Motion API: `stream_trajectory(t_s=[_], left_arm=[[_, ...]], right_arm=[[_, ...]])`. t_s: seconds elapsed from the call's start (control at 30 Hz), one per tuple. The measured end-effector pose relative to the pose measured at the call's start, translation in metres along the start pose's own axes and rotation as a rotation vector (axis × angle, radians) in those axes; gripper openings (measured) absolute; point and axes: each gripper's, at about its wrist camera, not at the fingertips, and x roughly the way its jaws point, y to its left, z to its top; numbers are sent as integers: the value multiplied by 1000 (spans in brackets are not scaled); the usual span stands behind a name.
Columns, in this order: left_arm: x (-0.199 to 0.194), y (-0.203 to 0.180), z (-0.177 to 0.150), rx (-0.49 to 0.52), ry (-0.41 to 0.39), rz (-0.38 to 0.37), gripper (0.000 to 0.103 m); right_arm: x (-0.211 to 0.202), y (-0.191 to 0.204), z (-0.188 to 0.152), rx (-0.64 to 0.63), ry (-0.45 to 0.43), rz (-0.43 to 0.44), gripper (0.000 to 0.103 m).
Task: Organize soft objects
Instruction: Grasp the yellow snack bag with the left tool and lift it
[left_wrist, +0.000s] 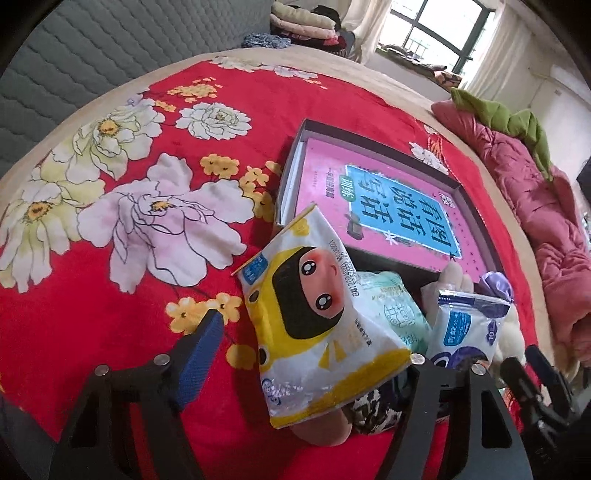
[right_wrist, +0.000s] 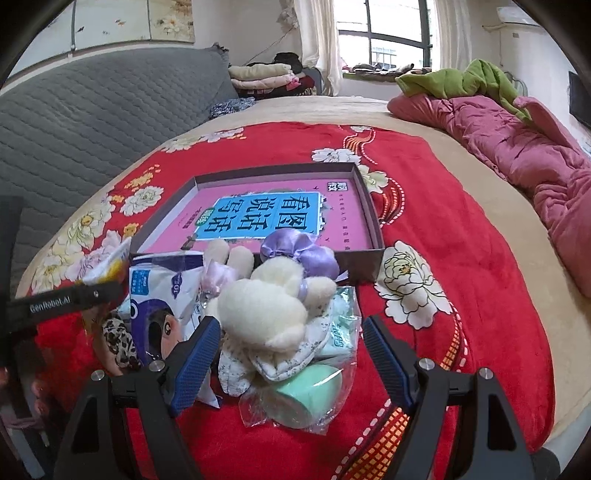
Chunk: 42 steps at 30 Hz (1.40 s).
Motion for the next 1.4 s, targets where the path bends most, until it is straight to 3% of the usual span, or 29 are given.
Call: stream_trajectory(t_s=[0.33,0.47,0.57,0.7,1.13,1.4], left_arm=[[13,2,2,-7,22,-22,59],[16,2,3,-4,27,-26,57],[17,1,3,1,26,-27,56],[19,0,3,5,23,-34,56],[8,8,6,-8,-21,-64,34],[-1,11,6,-16,-41,-71,15]], right_arm=[[15,10,2,-71,-5,-1,76],[19,12,5,-92,-15,15,64],[21,16,6,-124,-32,25,46],[24,17,9,-133,-42,64,42],[4,5,15,-121,-153,97,40],[-3,6,17,-134,-182,97,40]])
